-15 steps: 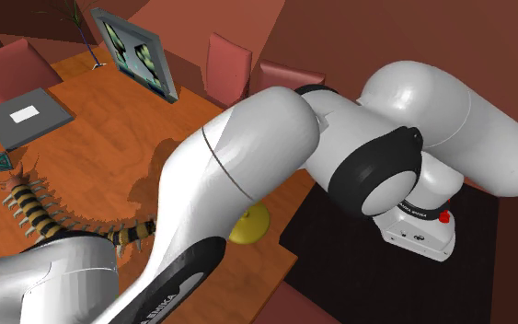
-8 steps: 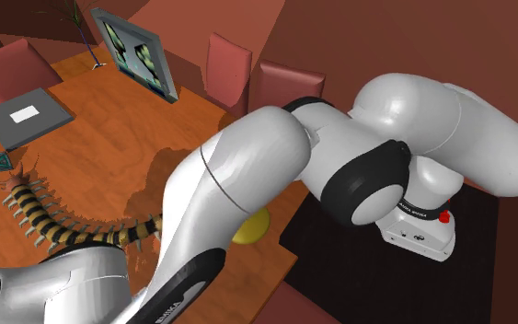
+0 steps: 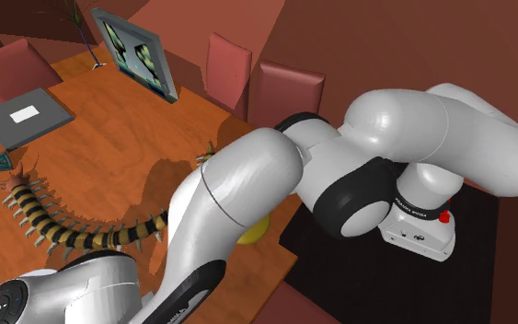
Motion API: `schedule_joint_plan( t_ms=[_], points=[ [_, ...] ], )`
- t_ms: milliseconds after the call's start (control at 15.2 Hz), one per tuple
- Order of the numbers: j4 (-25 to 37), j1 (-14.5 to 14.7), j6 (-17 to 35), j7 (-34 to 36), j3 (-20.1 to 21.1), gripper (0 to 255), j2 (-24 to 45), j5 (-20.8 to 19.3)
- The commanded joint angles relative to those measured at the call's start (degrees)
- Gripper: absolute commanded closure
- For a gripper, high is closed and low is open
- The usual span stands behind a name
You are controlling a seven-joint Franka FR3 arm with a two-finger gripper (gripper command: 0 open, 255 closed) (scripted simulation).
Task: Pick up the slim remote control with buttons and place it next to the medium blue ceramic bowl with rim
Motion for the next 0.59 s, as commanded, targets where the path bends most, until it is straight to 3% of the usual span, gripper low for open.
schedule_joint_plan(
  t_ms=[0,462,528],
  points=[
    [0.11,0.07,0.47,0.07,-0.04,255,0.54,-0.04],
    [0.13,0.07,0.46,0.07,-0.04,255,0.55,-0.04],
    [0.09,0.07,0.48,0.08,-0.04,0,0.52,-0.04]
  ],
)
